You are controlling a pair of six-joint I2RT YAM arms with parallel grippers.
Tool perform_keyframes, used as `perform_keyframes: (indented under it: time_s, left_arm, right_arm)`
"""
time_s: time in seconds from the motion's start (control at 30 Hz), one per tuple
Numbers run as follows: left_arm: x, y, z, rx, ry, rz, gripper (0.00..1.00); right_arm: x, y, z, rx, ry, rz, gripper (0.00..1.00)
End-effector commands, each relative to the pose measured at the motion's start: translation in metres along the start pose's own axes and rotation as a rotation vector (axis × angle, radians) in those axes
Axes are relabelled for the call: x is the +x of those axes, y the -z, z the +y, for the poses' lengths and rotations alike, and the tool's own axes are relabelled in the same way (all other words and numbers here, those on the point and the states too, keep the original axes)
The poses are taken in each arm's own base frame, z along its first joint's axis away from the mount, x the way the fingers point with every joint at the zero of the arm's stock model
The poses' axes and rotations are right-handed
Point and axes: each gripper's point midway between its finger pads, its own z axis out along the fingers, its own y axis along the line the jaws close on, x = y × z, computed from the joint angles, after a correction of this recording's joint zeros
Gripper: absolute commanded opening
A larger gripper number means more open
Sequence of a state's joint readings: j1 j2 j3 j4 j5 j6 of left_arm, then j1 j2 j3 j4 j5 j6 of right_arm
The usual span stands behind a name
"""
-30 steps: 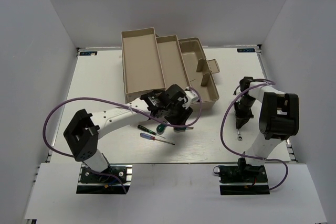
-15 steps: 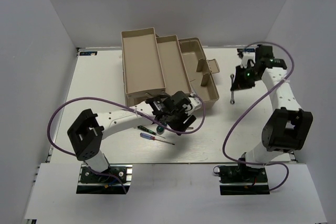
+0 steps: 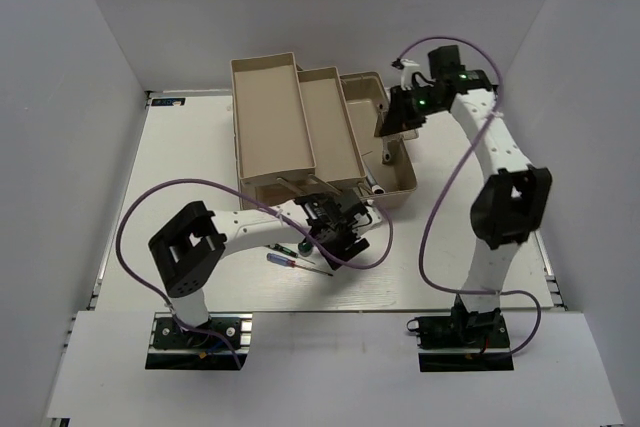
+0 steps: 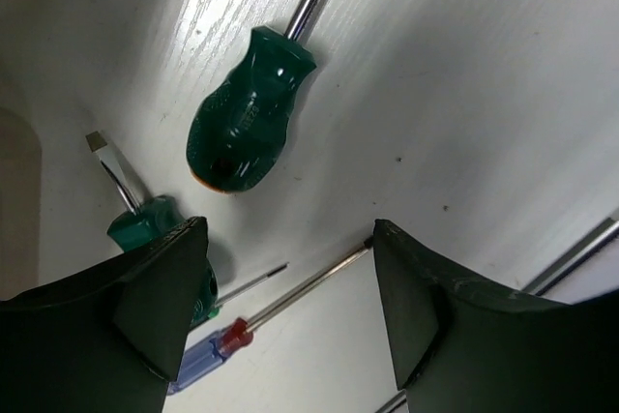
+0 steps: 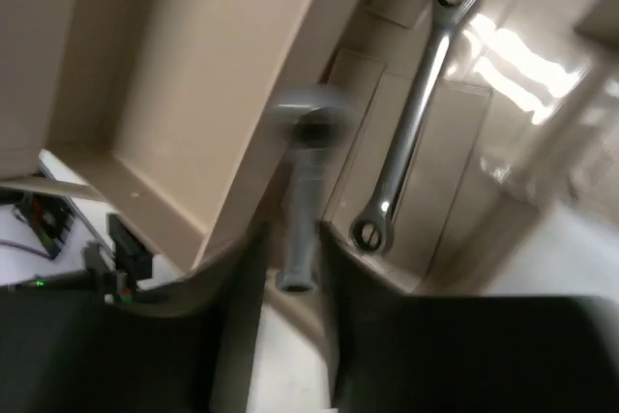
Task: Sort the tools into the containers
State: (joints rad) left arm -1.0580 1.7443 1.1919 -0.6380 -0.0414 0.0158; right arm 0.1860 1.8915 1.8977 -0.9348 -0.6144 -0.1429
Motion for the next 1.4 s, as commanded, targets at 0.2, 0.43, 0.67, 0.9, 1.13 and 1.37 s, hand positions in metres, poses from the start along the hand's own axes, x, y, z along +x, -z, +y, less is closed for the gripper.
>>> perform_keyframes:
  time_s: [0.2,0.43,0.67,0.9,1.13,1.37]
  left_arm:
    - [-0.024,-0.005,0.008,-0.057,-0.071,-0.05,0.8]
    - [-0.043,-0.002,0.016,-0.11,-0.142,-0.079,0.8]
    - [-0.042,-0.016,0.02,-0.121,-0.205,-0.043,0.8]
    - [-0.032,-0.034,0.015,-0.087,-0.237,-0.008,0.76]
    - [-0.045,-0.024,-0.009,0.014,-0.254,-0.025,0.24]
    - [-0.126,0.054,-0.035,0.104,-0.197,-0.243,0.0]
  right_arm:
    - [-0.027,-0.03,0.016,-0.057,0.06,0.003,0.7]
    - [-0.001,-0.021,0.022,-0.08,0.043,0.03,0.72]
    - [0.011,-0.006,0.028,-0.072,0.026,0.024,0.73]
    - [0.013,0.01,0.017,-0.039,-0.011,-0.004,0.73]
    - [0.016,0.025,0.009,-0.022,-0.042,-0.028,0.73]
    - [0.023,0.053,-0.032,0.169,-0.053,-0.059,0.22]
